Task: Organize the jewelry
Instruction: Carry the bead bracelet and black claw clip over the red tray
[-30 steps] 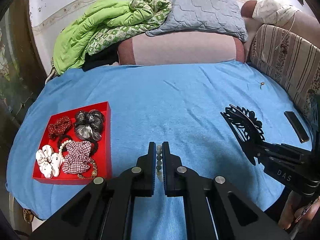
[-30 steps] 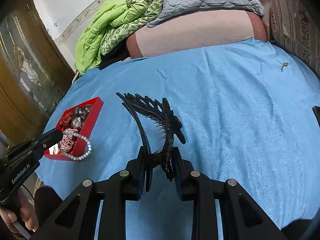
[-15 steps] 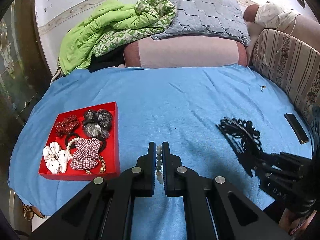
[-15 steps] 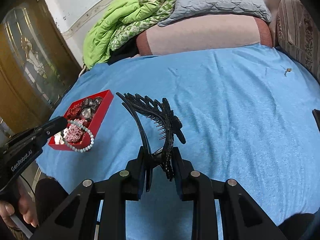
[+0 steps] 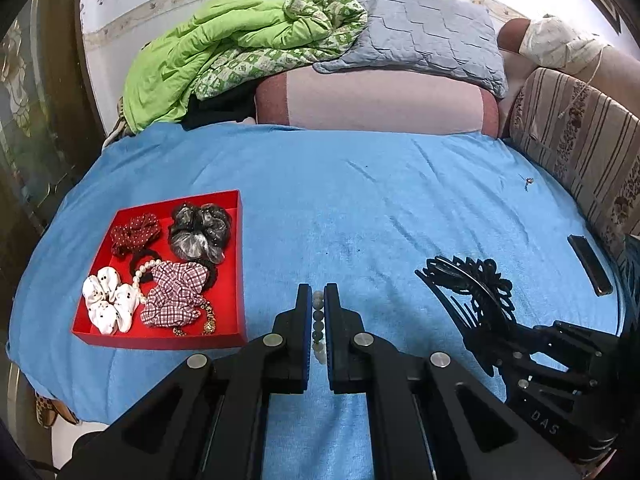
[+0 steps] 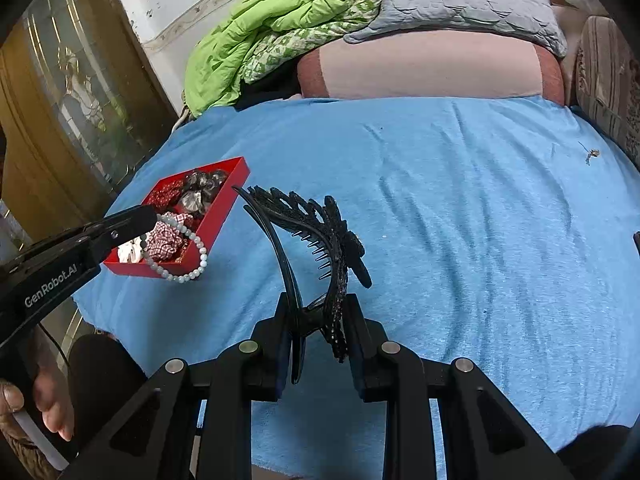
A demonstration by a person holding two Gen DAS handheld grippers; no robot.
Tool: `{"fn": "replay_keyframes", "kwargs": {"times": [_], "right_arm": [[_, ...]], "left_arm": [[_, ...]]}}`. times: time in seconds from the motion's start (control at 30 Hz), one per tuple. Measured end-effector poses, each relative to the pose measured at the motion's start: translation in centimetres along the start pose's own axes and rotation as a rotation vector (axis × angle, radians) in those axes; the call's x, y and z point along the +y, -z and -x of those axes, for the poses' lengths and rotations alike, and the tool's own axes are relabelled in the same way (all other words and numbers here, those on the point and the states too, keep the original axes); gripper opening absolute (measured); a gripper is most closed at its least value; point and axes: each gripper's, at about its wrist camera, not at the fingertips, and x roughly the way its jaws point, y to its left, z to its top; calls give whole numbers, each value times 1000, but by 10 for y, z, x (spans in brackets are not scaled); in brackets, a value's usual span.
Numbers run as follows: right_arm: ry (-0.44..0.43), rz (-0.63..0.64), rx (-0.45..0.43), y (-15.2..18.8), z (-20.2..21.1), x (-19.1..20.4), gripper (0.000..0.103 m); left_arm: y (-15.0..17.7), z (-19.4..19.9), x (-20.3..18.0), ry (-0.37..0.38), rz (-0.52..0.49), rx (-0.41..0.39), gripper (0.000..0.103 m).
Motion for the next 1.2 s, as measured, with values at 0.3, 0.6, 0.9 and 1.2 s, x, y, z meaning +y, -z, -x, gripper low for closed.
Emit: {"fn": "replay_keyframes", "kwargs": {"times": [0.3,0.6,0.9,1.2], "right_arm": [[3,26,19,-1,-8,12,27],[-1,67,47,-2,-20,28,27],[-11,112,68,-6,-30,45,27],[-25,162,77,-19,-39,63,27]], "left_arm": [[1,-5,15,-6,35,6,6],[2,-12,37,-21,76,15,5],[1,-19,58,-46,113,24,6],[-5,-23,84,-89,137,12,6]]}}
